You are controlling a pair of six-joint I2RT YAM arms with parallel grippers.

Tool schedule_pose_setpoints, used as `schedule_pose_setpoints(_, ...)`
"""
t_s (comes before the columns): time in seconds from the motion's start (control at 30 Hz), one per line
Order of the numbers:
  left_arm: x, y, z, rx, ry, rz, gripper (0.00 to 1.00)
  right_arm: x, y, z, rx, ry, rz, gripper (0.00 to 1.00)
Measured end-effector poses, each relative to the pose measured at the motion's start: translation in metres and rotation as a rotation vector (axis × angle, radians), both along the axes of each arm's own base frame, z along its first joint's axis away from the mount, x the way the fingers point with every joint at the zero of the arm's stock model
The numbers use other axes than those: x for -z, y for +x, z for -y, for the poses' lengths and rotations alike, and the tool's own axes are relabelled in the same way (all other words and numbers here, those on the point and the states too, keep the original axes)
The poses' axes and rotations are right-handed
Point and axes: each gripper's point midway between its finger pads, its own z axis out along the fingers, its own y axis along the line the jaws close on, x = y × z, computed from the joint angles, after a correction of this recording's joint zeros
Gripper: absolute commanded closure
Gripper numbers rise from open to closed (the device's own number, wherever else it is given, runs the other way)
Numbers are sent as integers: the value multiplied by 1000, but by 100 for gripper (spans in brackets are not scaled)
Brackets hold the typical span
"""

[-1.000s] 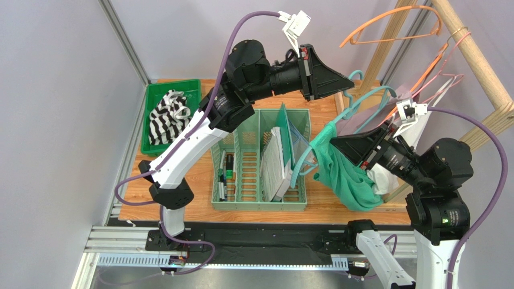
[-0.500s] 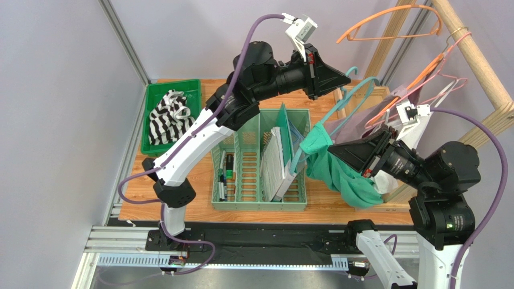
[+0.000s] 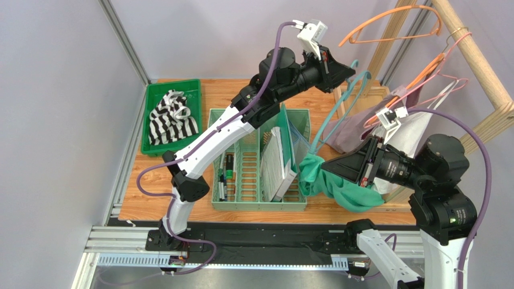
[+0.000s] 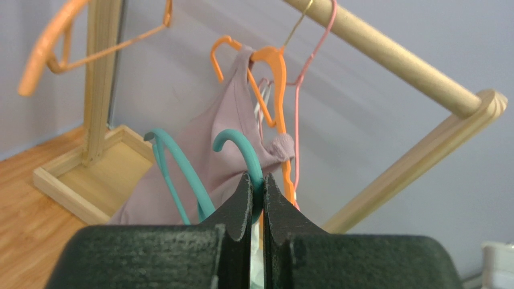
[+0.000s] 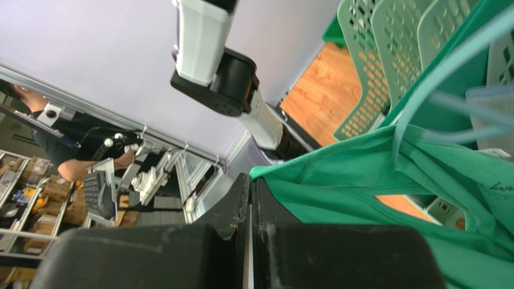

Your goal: Remove the tank top from the hanger

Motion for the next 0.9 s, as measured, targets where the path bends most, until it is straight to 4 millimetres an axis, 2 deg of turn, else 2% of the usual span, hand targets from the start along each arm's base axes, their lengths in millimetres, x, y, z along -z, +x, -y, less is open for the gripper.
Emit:
schedule_pose_setpoints(0.17,-28,7,-10,-64,-83,23,100,25,-5,1,-13,-62,-83,100)
schedule_pose_setpoints(0.27,-43,5,-17,-73,-125,30,100,35,-4,8,41,-112,-112,100)
schedule_pose_setpoints(0.37,-54,-2,-24,-63,-140,36,100,37,5,24,187,-176,-100,100)
schedule_pose_setpoints(0.5,-63,-15,-39,-49,-115,50,100,38,21,64,482,-255,-70,100)
schedule_pose_setpoints(0.67,-86,-49,-82,-31,-65,98,100,30,37,119,810,-345,-24,100)
schedule_pose_setpoints(0.77,-106,-79,-119,-11,-66,133,100,29,52,142,942,-408,-23,100)
schedule_pose_setpoints(0.83,-122,-98,-144,1,-86,157,100,37,65,152,992,-459,-41,100)
schedule_pose_setpoints(0.9,-134,-113,-162,11,-108,178,100,55,79,154,1008,-508,-76,100)
